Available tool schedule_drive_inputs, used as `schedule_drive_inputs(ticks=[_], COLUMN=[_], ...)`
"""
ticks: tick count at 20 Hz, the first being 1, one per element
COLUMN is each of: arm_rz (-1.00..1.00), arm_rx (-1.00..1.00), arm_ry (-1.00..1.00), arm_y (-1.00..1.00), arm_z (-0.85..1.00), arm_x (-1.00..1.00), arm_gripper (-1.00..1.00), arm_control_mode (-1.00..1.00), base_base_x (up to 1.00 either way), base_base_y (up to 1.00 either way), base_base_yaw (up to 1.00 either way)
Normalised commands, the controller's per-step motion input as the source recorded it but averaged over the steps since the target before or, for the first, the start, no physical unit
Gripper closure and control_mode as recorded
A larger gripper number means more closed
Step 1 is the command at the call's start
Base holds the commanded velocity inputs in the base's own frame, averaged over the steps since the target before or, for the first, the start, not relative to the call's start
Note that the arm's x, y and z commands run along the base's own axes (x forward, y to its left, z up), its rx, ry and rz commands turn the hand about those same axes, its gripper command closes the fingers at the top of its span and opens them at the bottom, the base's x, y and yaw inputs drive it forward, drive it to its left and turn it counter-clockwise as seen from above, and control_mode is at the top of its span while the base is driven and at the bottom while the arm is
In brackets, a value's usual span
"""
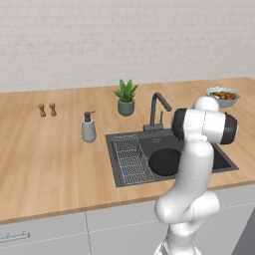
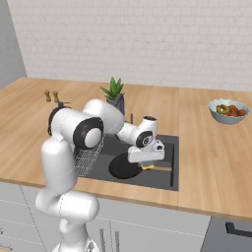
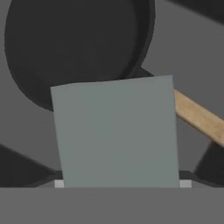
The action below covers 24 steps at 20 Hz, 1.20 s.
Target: Pick the pan and sponge and place them into the sink. Then turn on the water.
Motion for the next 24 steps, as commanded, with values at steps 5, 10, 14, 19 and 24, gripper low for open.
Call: schedule_drive_inputs(ticks=[5,10,14,19,24], arm_rz=[0.00,0.00,0.00,0.00,0.00], arm_rx=[0.00,0.02,0.05,0.00,0.00], arm_ry=[0.00,0.00,0.00,0.01,0.01], arm_y=[-0.01,0.00,0.00,0.00,0.01], arm_z=[-0.36,-0.21,-0.22,-0.10,-0.18], arm_x=[0.21,0.29,0.37,0.11,0.26], arm_gripper=[1.00,1.00,1.00,1.00,1.00], arm_control_mode=[-1.00,-1.00,-1.00,-1.00,-1.00], base_base_x=[0.00,0.00,0.00,0.00,0.00], base_base_y=[0.00,0.00,0.00,0.00,0.00], base_base_yaw=[0.00,0.00,0.00,0.00,0.00])
